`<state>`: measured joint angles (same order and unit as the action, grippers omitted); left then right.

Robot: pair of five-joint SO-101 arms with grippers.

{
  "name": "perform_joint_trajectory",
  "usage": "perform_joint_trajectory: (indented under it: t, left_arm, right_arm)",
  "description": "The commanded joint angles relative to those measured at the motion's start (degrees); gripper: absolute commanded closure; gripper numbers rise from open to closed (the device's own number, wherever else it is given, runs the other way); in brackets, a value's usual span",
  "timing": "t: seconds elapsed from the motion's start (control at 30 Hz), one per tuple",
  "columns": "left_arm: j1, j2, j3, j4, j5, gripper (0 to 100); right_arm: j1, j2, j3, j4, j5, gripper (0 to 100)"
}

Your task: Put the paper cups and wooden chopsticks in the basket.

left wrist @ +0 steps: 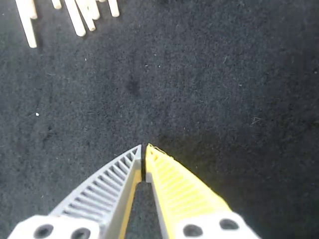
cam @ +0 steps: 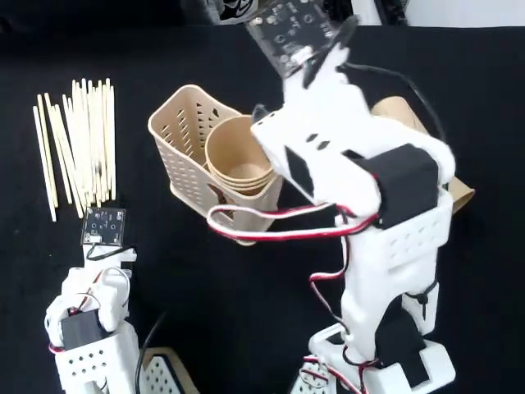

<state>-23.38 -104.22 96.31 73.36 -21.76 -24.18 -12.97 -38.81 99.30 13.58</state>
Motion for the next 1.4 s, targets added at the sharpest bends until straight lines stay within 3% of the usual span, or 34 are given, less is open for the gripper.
perform_joint_trajectory:
  t: [0.0,0.2,0.4,0.53,0.67,0.8,0.9,1.1,1.37]
  left_arm:
    - [0.2,-0.1,1.0,0.3,-0.4,97]
    - [0.2,-0.1,1.0,0.3,-0.4,97]
    - [0.2,-0.1,1.0,0.3,-0.4,97]
    - [0.2,-0.1,1.0,0.3,-0.4,97]
    - [0.2,-0.1,1.0,0.3,-0.4,97]
    - [0.2,-0.1,1.0,0.3,-0.4,97]
    - [0.2,-0.1,1.0,0.3,-0.4,97]
    - [0.2,-0.1,1.0,0.3,-0.4,97]
    - [0.2,-0.1,1.0,0.3,-0.4,97]
  right_arm:
    - [1.4,-4.1,-3.2,1.8,0.1,76.6]
    - [19.6,-11.0,10.6,1.9,16.4,76.6]
    - [43.1,-24.1,33.2,-0.2,45.2,76.6]
    - [57.1,-34.9,53.8,-13.7,63.9,76.6]
    - [64.6,-45.1,79.5,-36.5,75.0,78.7]
    - [67.2,-50.7,101.8,-58.7,78.4,78.7]
    - [68.2,-50.3,110.5,-68.7,79.7,78.6]
    - [68.1,-42.8,112.7,-75.7,79.9,78.6]
    - [67.1,-18.0,110.6,-100.0,78.5,78.9]
